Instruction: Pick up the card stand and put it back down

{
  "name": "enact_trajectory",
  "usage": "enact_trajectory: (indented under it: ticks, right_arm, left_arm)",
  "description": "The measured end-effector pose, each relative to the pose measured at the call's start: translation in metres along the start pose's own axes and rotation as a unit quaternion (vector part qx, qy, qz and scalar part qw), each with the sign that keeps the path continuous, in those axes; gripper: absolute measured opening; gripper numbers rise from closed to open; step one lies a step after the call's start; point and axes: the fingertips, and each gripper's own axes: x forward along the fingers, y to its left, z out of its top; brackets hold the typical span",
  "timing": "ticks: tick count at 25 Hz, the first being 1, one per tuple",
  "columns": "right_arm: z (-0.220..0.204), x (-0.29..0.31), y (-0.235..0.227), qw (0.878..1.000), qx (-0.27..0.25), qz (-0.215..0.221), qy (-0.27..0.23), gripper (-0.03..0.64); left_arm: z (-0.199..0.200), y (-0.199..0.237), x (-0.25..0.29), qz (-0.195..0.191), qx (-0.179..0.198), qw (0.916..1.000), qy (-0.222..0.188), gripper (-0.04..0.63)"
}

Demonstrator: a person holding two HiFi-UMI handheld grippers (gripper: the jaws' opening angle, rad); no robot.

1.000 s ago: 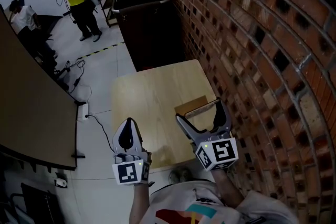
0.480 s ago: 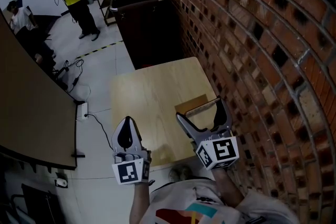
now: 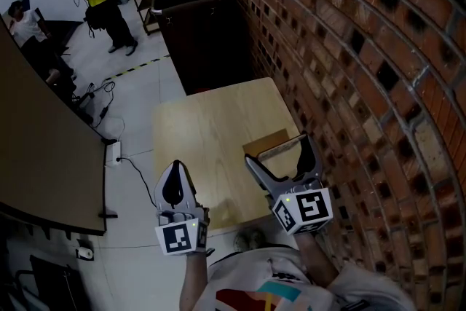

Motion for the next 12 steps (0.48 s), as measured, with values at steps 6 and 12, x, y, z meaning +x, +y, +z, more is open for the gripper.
enact_trajectory:
  ticks: [6, 12]
  right_arm:
    - [-0.0020, -0.0018, -0.0023, 1.000, 0.007, -0.002, 0.004, 0.575]
    - [-0.0059, -0.0003, -0.0047, 1.000, 0.012, 0.000, 0.007, 0.575]
  left_arm:
    - [-0.0009, -0.0003, 0.0000, 0.003, -0.005, 1.0000, 0.000, -0.026]
    - [-0.0039, -0.0022, 0.0011, 0.003, -0.003, 1.0000, 0.005, -0.026]
